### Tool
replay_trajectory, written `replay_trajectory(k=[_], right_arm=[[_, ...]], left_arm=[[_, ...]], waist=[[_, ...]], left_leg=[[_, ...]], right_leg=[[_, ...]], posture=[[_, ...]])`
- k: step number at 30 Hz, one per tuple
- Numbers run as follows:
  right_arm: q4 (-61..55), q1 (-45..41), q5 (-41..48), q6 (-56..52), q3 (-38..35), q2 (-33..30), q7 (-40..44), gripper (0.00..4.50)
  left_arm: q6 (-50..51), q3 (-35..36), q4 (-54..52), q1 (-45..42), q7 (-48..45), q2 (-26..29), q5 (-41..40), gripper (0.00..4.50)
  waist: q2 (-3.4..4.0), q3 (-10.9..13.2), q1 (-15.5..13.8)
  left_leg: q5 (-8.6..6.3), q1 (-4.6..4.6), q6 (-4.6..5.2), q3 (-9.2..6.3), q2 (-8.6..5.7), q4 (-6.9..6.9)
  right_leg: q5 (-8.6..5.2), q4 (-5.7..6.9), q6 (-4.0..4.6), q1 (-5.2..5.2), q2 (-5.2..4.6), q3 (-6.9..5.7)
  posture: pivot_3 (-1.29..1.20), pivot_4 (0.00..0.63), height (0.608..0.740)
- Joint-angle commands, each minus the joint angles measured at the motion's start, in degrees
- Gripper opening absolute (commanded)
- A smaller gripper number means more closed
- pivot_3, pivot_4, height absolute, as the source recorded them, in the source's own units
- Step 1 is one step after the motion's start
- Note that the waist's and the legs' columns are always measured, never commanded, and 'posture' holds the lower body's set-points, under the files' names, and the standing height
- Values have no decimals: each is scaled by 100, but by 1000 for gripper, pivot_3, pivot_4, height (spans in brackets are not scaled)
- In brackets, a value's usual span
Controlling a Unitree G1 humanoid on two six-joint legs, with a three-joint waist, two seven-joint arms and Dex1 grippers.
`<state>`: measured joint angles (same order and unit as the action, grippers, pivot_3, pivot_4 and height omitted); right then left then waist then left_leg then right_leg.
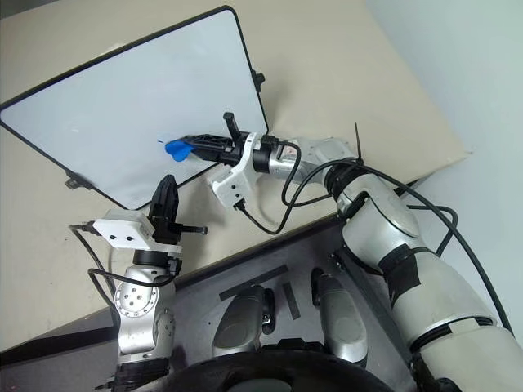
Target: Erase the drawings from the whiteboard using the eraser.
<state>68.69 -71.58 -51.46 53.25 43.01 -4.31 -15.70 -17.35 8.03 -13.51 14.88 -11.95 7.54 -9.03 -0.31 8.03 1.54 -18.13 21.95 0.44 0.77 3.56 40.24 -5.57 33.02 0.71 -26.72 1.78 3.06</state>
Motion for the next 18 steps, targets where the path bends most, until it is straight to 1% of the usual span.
replay_trajectory(k=[1, 13, 18], right_arm=[[-225, -250, 172, -13, -230, -10, -258, 410], [-129, 112, -21, 103, 103, 170, 84, 410], [-82, 162, 4, 63, 103, 177, 201, 410]], left_arm=[[-120, 27, -138, 15, 20, -4, 4, 0], [-119, 33, -103, -33, 3, 8, -8, 0], [-122, 17, -114, -15, 7, -5, 4, 0]], waist=[[0, 0, 1], [0, 0, 0], [0, 0, -3]], left_leg=[[0, 0, 0, 0, 0, 0], [0, 0, 0, 0, 0, -1], [-1, 0, -1, 0, 0, 0]], right_leg=[[0, 0, 1, 0, 0, 0], [0, 0, 0, 0, 0, -1], [0, -2, -1, 1, 0, -1]], posture=[[0, 150, 740], [0, 150, 740], [0, 150, 740]])
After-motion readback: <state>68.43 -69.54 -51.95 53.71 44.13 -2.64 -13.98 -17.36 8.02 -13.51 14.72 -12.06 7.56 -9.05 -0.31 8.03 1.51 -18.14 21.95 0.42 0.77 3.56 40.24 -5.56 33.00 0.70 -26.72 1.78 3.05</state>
